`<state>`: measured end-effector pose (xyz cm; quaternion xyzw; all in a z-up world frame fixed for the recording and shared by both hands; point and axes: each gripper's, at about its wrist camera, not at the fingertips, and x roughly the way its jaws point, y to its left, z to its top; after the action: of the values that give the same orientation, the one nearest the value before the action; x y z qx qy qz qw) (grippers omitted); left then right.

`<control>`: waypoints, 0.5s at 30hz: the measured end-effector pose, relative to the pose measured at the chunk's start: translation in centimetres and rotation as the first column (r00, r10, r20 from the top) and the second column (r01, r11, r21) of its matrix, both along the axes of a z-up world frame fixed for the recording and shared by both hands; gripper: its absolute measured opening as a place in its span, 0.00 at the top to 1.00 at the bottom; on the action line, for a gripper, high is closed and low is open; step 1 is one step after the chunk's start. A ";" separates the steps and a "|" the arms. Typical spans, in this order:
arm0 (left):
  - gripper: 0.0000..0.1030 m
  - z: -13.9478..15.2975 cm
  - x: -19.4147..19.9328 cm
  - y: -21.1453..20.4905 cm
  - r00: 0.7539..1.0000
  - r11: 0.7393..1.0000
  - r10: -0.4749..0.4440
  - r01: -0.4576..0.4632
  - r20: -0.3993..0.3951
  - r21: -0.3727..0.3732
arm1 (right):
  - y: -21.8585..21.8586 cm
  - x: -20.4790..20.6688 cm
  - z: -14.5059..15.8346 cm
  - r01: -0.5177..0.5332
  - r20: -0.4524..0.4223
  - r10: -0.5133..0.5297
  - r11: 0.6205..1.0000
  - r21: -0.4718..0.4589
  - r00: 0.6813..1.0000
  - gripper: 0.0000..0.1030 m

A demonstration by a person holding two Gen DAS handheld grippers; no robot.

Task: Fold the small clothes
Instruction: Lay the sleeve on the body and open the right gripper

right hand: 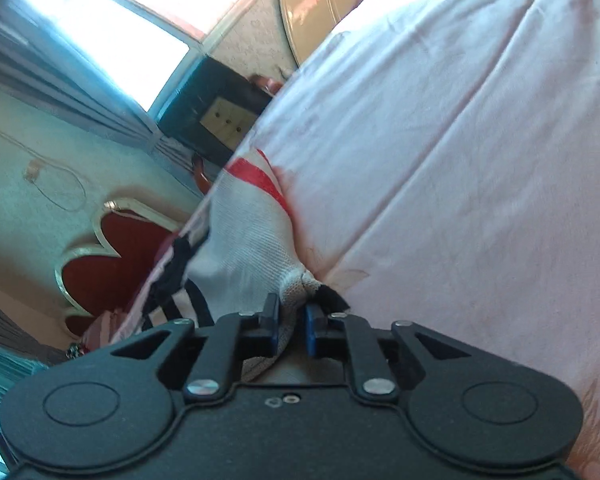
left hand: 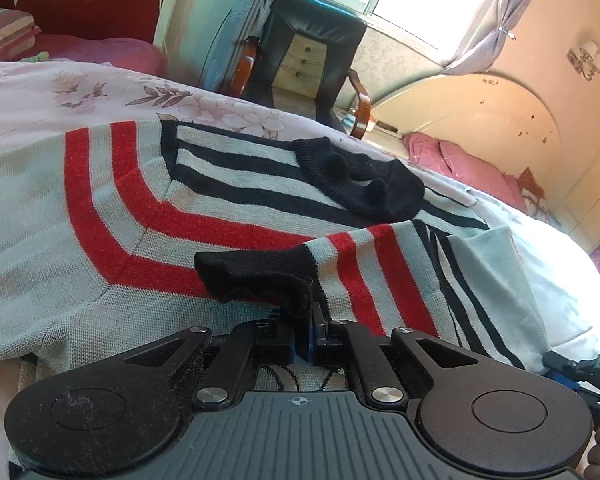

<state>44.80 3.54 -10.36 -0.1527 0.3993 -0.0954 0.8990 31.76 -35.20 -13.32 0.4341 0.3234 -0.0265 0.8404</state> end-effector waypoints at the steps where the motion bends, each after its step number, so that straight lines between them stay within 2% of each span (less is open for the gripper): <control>1: 0.95 0.0 -0.1 0.3 1.000 1.000 0.007 -0.007 0.003 -0.010 | 0.1 -0.1 1.0 -0.028 0.029 0.029 0.999 -0.031 0.999 0.79; 3: 0.95 -0.1 -0.3 0.7 1.000 1.000 0.016 -0.016 0.011 -0.022 | 0.6 0.0 3.2 -0.100 0.084 0.111 0.987 -0.123 0.990 0.79; 6: 0.95 -0.4 -0.4 0.9 1.000 0.999 0.024 -0.024 0.013 -0.031 | 1.1 3.1 3.1 -0.180 0.033 0.191 0.961 -0.210 0.981 0.78; 8: 0.95 -0.3 -0.7 0.7 0.999 0.999 0.029 -0.028 0.019 -0.022 | 1.0 4.6 2.7 -0.248 0.022 0.255 0.955 -0.161 0.967 0.78; 10: 0.95 -0.3 -1.0 0.6 0.999 0.999 0.031 -0.030 0.023 -0.019 | 0.9 5.0 2.7 -0.349 -0.032 0.348 0.930 -0.116 0.937 0.65; 11: 0.95 -0.4 -1.1 0.7 0.999 0.999 0.032 -0.032 0.025 -0.021 | 0.9 4.2 3.1 -0.352 -0.060 0.347 0.925 -0.142 0.936 0.59; 13: 0.95 -0.7 -1.2 0.8 0.999 0.999 0.038 -0.037 0.025 -0.030 | 0.7 1.6 3.5 -0.319 -0.066 0.312 0.922 -0.221 0.948 0.62; 15: 0.95 -0.8 -1.1 0.8 0.999 0.998 0.045 -0.044 0.024 -0.035 | 0.0 -0.9 4.0 -0.275 -0.012 0.281 0.931 -0.238 0.960 0.62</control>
<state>43.66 4.34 -11.18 -0.1760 0.3831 -0.0843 0.9029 30.82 -35.15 -9.31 0.2806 0.3669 0.0589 0.8850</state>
